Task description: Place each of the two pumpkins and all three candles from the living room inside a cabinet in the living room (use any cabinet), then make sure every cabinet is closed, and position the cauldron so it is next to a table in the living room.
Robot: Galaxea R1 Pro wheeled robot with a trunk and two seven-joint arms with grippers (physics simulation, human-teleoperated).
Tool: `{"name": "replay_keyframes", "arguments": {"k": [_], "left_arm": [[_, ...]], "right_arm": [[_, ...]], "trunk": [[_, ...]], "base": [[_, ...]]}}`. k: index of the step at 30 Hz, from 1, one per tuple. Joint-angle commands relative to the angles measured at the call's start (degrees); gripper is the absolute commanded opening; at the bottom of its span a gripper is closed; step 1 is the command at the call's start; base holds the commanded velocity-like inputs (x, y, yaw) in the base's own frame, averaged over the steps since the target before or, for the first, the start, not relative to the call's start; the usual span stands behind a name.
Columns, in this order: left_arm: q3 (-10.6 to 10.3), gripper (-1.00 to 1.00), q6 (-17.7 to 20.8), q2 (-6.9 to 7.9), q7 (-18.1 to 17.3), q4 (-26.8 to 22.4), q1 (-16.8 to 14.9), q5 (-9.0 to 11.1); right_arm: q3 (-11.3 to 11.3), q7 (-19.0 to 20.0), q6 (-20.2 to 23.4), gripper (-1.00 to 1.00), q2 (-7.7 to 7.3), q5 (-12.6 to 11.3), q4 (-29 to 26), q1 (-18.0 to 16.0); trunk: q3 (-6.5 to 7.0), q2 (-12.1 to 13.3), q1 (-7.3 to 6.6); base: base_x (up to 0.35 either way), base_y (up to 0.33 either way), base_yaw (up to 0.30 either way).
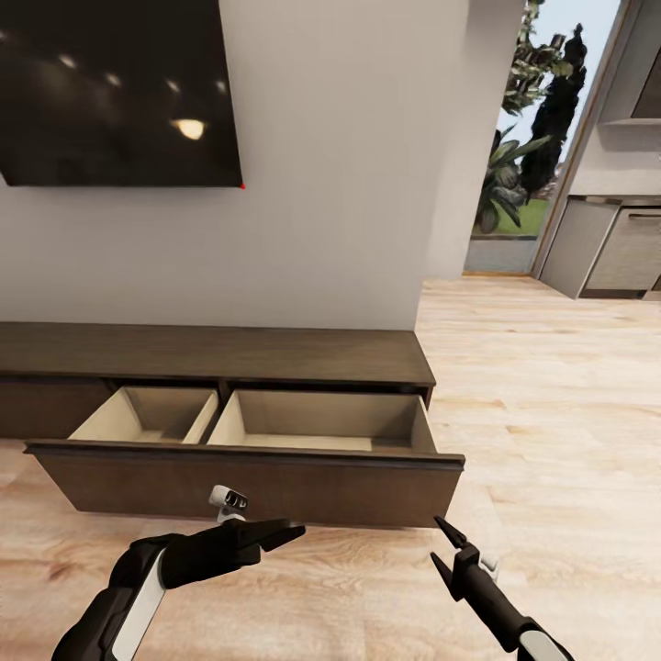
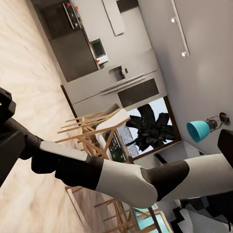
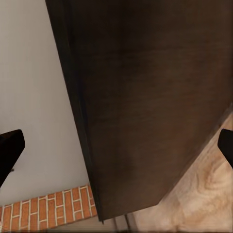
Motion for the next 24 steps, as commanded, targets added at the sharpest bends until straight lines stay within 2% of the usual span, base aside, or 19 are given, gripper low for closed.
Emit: {"name": "replay_keyframes", "arguments": {"k": [1, 6, 9, 11, 14, 17, 20, 23, 24], "left_arm": [[-0.06, 1.00, 0.58, 0.03, -0.04, 0.00, -0.02, 0.31], [-0.06, 1.00, 0.57, -0.05, -0.04, -0.02, -0.02, 0.67], [-0.06, 1.00, 0.61, -0.71, -0.04, -0.07, -0.02, 0.52], [-0.03, 1.00, 0.63, -1.10, -0.04, -0.12, -0.02, 0.36], [-0.03, 1.00, 0.63, -1.33, 0.03, -0.16, -0.02, 0.30], [-0.15, 1.00, 0.68, -1.30, 0.11, -0.24, -0.02, 0.23], [-0.21, 1.00, 0.71, -1.31, 0.12, -0.26, -0.02, 0.26], [-0.22, 1.00, 0.78, -1.29, 0.13, -0.26, -0.02, 0.29], [-0.23, 1.00, 0.80, -1.29, 0.13, -0.27, -0.02, 0.33]], "right_arm": [[0.09, 0.14, 0.57, 1.00, -0.10, -0.47, -0.01, -0.02], [0.30, 0.58, 1.12, 1.00, -0.29, -0.44, -0.06, -0.02], [0.63, 1.10, 2.65, 1.00, -0.33, -0.04, -0.12, -0.02], [1.61, 1.34, 3.15, 1.00, -0.33, 1.09, -0.12, -0.02], [4.40, 3.17, 3.43, 1.00, -0.34, 3.14, -0.12, -0.02], [8.13, 5.76, 3.50, 1.00, -0.30, 4.70, -0.09, -0.02], [10.13, 7.98, 3.45, 1.00, -0.27, 5.56, -0.04, 0.01], [10.95, 8.78, 3.46, 1.00, -0.27, 6.83, -0.01, 0.04], [11.25, 9.05, 3.47, 1.00, -0.26, 8.36, 0.05, 0.05]], "trunk": [[-0.05, -0.02, -0.01], [-0.05, -0.02, -0.01], [-0.05, -0.02, -0.01], [-0.05, -0.02, -0.01], [-0.05, -0.02, -0.01], [-0.05, -0.02, -0.01], [0.39, 0.01, -0.07], [1.06, 0.05, -0.14], [1.28, 0.06, -0.17]], "base": [[-0.010, 0.000, 0.000], [-0.003, 0.000, 0.000], [0.000, 0.000, 0.000], [0.000, 0.000, 0.000], [0.000, 0.000, 0.000], [0.000, 0.000, 0.000], [0.000, 0.000, 0.000], [0.000, 0.000, 0.000], [0.000, 0.000, 0.000]]}}
